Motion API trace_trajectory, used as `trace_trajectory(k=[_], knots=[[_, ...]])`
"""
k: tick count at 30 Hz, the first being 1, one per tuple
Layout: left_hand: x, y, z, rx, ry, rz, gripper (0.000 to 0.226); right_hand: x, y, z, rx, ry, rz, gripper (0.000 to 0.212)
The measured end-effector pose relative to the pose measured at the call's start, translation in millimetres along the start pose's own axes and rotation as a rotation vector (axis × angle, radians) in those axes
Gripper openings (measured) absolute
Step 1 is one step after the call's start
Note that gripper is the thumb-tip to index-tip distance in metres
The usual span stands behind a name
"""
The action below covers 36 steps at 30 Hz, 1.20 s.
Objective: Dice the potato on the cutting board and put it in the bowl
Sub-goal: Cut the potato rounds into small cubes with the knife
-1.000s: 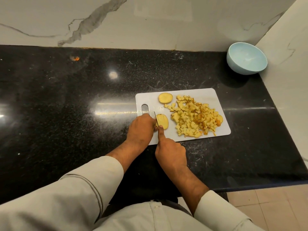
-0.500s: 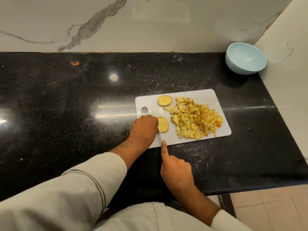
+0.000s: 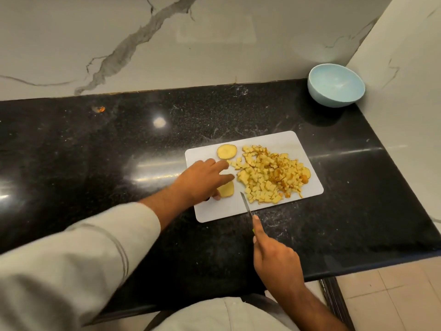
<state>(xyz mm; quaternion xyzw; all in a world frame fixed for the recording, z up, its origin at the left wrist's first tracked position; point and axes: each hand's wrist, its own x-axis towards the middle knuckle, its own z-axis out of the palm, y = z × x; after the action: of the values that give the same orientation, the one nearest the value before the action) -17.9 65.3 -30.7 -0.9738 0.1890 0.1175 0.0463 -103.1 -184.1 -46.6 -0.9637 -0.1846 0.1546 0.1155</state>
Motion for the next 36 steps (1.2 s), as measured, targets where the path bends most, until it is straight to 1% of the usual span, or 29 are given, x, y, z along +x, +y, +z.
trace_trajectory(k=[1, 3, 5, 7, 9, 11, 13, 16, 17, 19, 21, 24, 26, 29, 33, 36], knots=[[5.2, -5.3, -4.6, 0.032, -0.06, 0.08, 0.065, 0.0, 2.5, -1.1, 0.005, 0.0, 0.009, 0.058], [14.2, -13.6, -13.2, 0.034, -0.165, 0.17, 0.067, 0.7, 4.5, -3.5, 0.016, 0.008, 0.015, 0.057], [20.8, -19.2, -18.8, 0.009, -0.212, 0.21, 0.067, 2.5, 4.7, -5.0, 0.027, 0.014, 0.014, 0.057], [24.9, -20.7, -20.0, -0.047, -0.231, 0.203, 0.065, 4.8, 4.7, -5.9, 0.026, 0.024, 0.01, 0.057], [25.7, -19.0, -18.7, -0.154, -0.25, 0.138, 0.064, 8.0, 5.0, -6.3, 0.022, 0.029, 0.008, 0.058], [22.6, -12.9, -14.6, -0.272, -0.229, 0.011, 0.066, 11.7, 4.5, -7.7, 0.018, 0.03, 0.006, 0.059], [16.0, -0.7, -8.5, -0.376, -0.164, -0.168, 0.066, 16.3, 3.7, -9.3, 0.013, 0.017, 0.0, 0.059], [6.2, 26.3, -0.3, -0.503, -0.052, -0.471, 0.055, 23.2, 0.2, -11.2, 0.005, 0.014, -0.02, 0.059], [4.3, 35.9, 1.5, -0.523, -0.024, -0.556, 0.051, 25.8, -0.7, -11.3, -0.002, 0.01, -0.025, 0.059], [2.4, 52.5, 5.4, -0.519, 0.031, -0.67, 0.044, 32.0, -2.4, -10.9, -0.014, -0.002, -0.029, 0.059], [-0.4, 63.9, 8.2, -0.532, 0.085, -0.726, 0.048, 37.9, -4.6, -11.0, -0.019, -0.021, -0.023, 0.058], [-9.5, 62.3, 10.1, -0.643, 0.103, -0.752, 0.078, 44.6, -7.2, -10.8, -0.026, -0.053, -0.021, 0.057], [-17.2, 50.4, 10.8, -0.718, 0.067, -0.764, 0.089, 46.4, -8.1, -9.7, -0.025, -0.059, -0.023, 0.058], [-24.9, 40.3, 13.8, -0.769, 0.017, -0.738, 0.084, 47.5, -7.4, -8.0, -0.018, -0.075, -0.027, 0.06], [-25.0, 45.1, 15.4, -0.912, 0.121, -0.803, 0.075, 48.7, -7.3, -5.7, -0.053, -0.083, -0.045, 0.062], [-21.7, 48.1, 16.6, -0.942, 0.165, -0.806, 0.073, 49.7, -8.0, -5.4, -0.072, -0.089, -0.053, 0.062]])
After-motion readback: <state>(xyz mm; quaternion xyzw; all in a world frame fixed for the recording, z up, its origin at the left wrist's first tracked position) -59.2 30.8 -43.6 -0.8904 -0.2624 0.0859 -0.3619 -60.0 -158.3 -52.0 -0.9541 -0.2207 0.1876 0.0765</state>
